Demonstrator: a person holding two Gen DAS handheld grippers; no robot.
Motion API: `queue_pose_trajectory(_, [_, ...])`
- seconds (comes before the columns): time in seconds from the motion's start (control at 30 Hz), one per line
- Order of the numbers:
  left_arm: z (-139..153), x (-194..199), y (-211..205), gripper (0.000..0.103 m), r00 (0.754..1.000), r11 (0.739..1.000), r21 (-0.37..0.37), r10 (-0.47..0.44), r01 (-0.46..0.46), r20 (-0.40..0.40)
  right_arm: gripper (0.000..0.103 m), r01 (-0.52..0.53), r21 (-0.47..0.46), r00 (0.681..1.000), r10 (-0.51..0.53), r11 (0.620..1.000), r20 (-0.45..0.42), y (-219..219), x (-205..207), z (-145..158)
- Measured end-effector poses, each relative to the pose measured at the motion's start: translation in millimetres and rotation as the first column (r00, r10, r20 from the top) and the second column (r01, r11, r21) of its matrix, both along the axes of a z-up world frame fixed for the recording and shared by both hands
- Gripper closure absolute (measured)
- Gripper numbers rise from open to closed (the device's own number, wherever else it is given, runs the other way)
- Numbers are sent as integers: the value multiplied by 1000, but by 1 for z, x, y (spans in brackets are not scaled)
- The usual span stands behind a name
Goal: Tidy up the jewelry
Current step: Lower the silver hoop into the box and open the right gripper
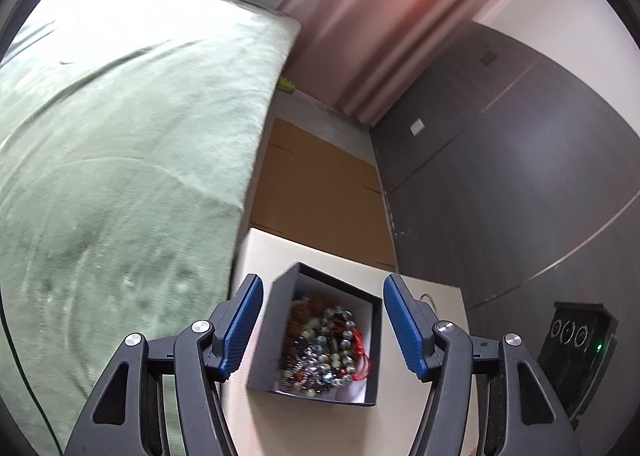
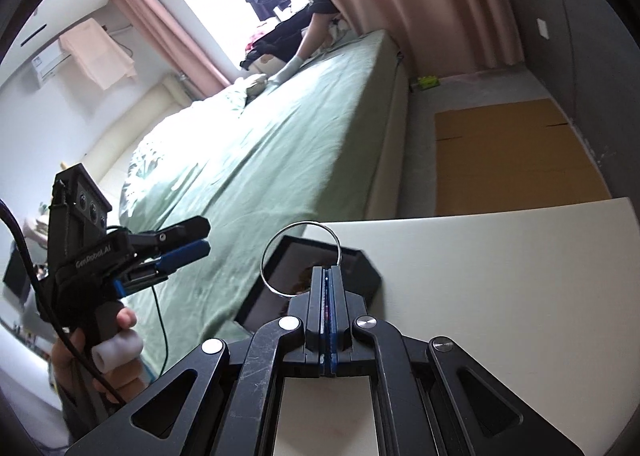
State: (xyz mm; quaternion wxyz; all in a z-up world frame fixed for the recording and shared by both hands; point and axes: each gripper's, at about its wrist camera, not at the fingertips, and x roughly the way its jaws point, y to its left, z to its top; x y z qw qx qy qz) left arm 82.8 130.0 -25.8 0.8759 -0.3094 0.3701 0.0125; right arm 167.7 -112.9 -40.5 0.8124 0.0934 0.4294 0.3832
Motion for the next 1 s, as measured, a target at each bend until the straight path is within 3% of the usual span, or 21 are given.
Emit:
queue_pose_trajectory(0.17, [0,-4,12,39,1000,1000,-19,25,-25,4,101,-47,6,999,47,999,-11,27,-5,-6])
queue_pose_trajectory(0.27, [0,-6,15,39,999,999,-23,36,-36,4,98,-82,-47,996,81,995,-37,49,-7,-13])
queue_pose_trajectory(0.33, [-1,-7,16,39,999,999,-26,40,-40,4,79,-98,-89,993,91,991,-80,54,-3,-19])
queue_pose_trajectory(0.4, [0,-9,16,39,999,999,-25,41,-41,5,44,-58,-103,995,50,993,-81,47,-1,-20])
queue_pose_trajectory(0.43, [0,-9,15,39,999,999,-19,41,-41,5,39,-30,-102,997,22,994,-77,40,-1,-18])
queue_pose_trajectory(0.6, [4,-10,1,39,1000,1000,18,17,-18,21,36,57,-91,996,-63,994,-61,5,0,0])
queue_pose_trajectory(0.67, [6,-11,-6,39,999,1000,31,3,-5,38,29,97,-103,994,-102,990,-43,-7,-3,7])
queue_pose_trajectory(0.83, [19,-15,-33,39,998,992,130,-11,4,55,26,181,-111,983,-184,977,-13,-34,-8,22])
queue_pose_trajectory(0.9, [23,-17,-44,39,998,986,168,-5,-6,65,17,226,-107,974,-227,968,2,-48,-15,27])
queue_pose_trajectory(0.97, [23,-21,-52,36,997,985,169,3,-16,76,11,251,-107,968,-251,962,12,-56,-20,29])
queue_pose_trajectory(1.0, [21,-25,-55,25,997,987,160,7,-20,82,10,260,-105,966,-260,960,16,-62,-24,30])
